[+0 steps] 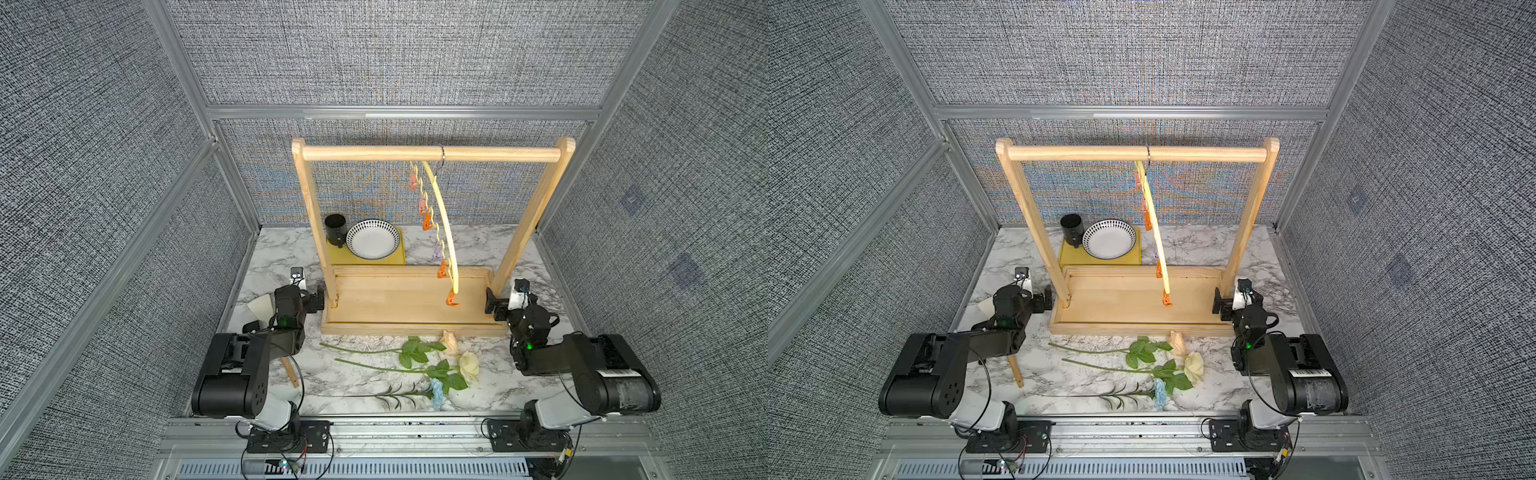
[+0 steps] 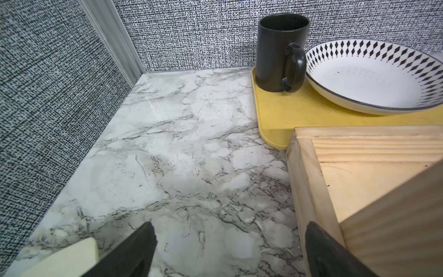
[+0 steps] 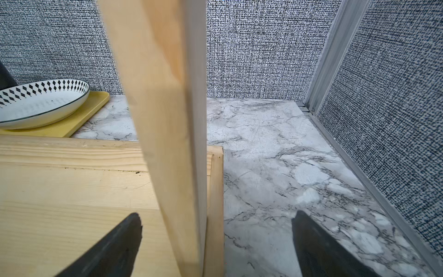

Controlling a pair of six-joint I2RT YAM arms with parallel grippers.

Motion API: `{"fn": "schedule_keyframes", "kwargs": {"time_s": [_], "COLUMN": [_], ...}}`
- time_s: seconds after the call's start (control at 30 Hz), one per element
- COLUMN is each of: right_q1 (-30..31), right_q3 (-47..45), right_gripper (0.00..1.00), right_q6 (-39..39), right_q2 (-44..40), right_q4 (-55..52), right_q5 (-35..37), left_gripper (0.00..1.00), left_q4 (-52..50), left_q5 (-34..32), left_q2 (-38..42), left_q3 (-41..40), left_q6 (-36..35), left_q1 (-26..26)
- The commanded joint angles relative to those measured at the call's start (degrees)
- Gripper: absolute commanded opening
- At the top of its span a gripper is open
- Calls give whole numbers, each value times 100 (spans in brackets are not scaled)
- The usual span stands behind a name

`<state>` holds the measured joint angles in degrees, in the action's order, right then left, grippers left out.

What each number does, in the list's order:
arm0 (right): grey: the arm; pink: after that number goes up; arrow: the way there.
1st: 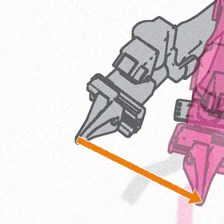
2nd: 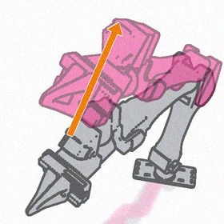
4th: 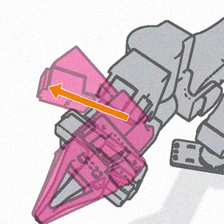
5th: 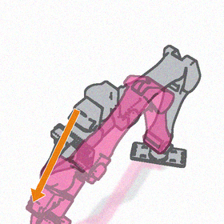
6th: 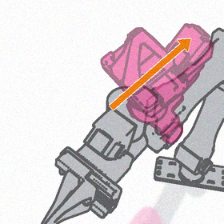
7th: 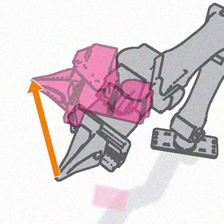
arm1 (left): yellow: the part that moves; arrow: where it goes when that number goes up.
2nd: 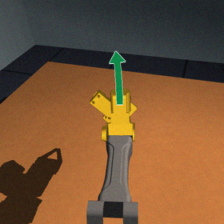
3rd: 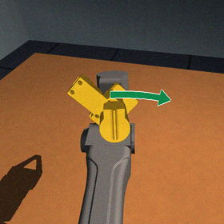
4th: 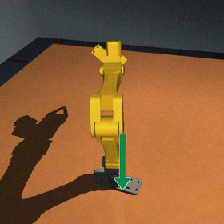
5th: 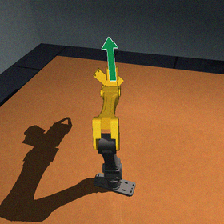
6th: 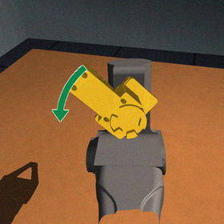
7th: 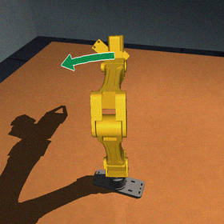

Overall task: Dry the flowers on a clothes hanger
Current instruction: Pick up the flower at the center of the board.

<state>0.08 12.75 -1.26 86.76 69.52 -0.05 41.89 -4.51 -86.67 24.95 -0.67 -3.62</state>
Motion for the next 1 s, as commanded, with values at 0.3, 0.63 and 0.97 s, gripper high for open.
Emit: {"fn": "schedule_keyframes", "kwargs": {"time_s": [0.3,0.63,0.97], "right_q1": [10,6,-43], "right_q3": [40,53,-8], "right_gripper": [99,99,99], "right_q6": [47,42,181], "right_q2": [14,12,-64], "right_q4": [72,46,119], "right_q5": [67,62,154], "left_gripper": [99,99,99], "left_q4": [109,74,87], "left_q5": [24,24,27], "left_q2": [28,13,24], "left_q3": [-16,10,-6], "left_q6": [-17,-12,-12], "left_q1": [6,2,7]}}
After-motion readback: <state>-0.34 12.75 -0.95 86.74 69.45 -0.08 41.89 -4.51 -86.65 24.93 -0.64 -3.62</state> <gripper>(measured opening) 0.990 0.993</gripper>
